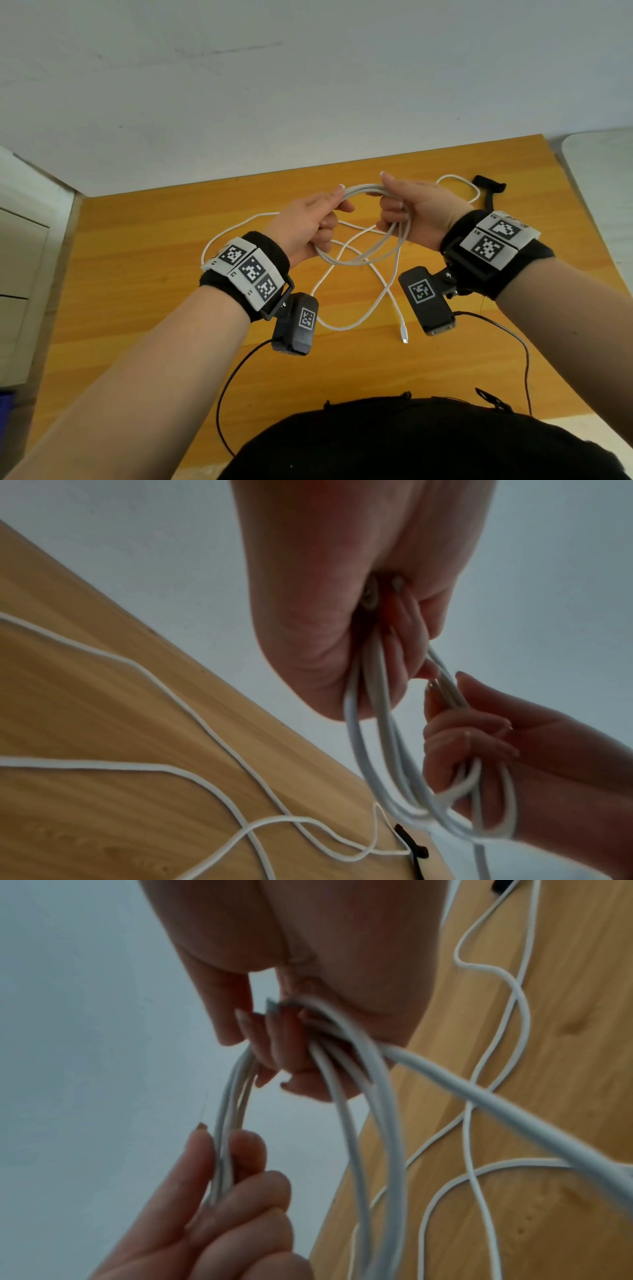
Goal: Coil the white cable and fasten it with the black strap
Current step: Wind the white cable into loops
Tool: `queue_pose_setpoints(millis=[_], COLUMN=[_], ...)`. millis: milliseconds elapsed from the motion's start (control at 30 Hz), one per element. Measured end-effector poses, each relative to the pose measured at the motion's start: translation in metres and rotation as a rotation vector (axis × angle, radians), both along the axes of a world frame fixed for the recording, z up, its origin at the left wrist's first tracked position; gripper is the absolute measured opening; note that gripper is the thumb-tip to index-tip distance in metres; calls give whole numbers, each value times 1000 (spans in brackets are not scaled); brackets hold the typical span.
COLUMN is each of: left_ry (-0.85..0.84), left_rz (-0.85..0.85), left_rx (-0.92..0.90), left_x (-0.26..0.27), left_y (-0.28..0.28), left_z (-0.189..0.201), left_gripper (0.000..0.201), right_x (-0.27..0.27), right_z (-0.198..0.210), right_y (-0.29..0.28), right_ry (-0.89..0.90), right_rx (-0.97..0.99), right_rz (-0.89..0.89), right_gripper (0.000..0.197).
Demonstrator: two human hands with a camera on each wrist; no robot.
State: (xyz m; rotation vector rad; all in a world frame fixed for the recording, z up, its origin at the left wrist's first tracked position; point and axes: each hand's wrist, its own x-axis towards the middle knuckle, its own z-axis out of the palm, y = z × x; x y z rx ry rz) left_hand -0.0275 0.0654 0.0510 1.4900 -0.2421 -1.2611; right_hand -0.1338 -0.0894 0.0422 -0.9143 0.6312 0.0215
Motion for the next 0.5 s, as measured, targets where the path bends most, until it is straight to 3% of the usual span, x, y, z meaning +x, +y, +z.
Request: queue_pose_setpoints(millis=[267, 400, 500], left_ry=[6, -1, -11], left_rz=[-122, -86, -19], left_rx=[-10, -14, -21], left_x=[-13, -6, 1], left_y=[-10, -11, -11], left_z=[12, 17, 16], left_gripper=[33, 31, 31], right_x=[8, 6, 4], right_z=[-4, -6, -4], right_y=[-2, 2, 6], right_ry=[-31, 58, 103], right_rx=[-200, -399, -258], right_rz=[-246, -181, -128], right_gripper=[24, 25, 29])
